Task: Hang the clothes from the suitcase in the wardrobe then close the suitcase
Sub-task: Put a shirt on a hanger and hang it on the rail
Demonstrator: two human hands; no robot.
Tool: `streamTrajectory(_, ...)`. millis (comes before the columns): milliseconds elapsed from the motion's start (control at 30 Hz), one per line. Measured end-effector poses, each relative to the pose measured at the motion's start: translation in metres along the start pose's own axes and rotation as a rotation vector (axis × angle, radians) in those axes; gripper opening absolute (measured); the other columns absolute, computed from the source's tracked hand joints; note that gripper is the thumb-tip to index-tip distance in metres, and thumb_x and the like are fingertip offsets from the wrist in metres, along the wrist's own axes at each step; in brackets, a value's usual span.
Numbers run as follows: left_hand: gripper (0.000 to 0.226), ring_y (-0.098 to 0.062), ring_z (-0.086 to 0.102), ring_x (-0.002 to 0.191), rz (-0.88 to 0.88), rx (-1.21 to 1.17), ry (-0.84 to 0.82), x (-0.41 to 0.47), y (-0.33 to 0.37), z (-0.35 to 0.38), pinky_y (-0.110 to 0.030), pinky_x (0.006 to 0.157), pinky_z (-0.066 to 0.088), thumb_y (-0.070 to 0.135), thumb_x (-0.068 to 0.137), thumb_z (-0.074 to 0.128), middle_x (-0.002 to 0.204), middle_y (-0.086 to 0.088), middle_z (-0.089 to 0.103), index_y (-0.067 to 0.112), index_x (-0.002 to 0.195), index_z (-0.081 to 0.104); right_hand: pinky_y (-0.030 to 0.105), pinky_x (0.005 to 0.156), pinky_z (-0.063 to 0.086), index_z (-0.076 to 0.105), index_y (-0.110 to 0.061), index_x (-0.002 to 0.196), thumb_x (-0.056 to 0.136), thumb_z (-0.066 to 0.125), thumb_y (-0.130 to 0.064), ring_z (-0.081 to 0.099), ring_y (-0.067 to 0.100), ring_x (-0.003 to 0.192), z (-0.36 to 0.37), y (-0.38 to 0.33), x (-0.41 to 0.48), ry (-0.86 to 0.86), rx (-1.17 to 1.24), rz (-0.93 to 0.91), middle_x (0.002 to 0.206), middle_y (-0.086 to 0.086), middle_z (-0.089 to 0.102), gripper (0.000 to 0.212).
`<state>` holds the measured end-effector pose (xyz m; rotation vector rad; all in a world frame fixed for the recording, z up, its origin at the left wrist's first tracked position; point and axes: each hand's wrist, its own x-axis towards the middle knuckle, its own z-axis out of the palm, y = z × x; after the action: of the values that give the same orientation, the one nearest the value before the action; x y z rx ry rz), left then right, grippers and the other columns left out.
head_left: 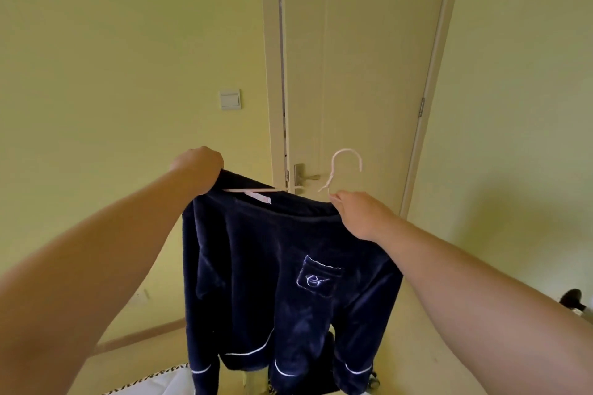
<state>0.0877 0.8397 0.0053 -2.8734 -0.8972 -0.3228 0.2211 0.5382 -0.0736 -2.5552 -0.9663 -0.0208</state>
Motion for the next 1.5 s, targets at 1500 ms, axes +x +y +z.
streamTrajectory(1500, 0.026, -0.021, 0.062, 0.081, 0.232, -0.378, 0.014, -0.025, 0.078, 0.04, -0.042, 0.077, 0.058, 0.039, 0.105, 0.045, 0.094, -0.001, 0.066, 0.023, 0.114, 0.063, 0.036, 0.063, 0.041, 0.035, -0.022, 0.097, 0.106, 0.034, -0.048, 0.051, 0.024, 0.058, 0.01, 0.0, 0.013, 0.315, -0.227, 0.076, 0.07, -0.001, 0.059, 0.028)
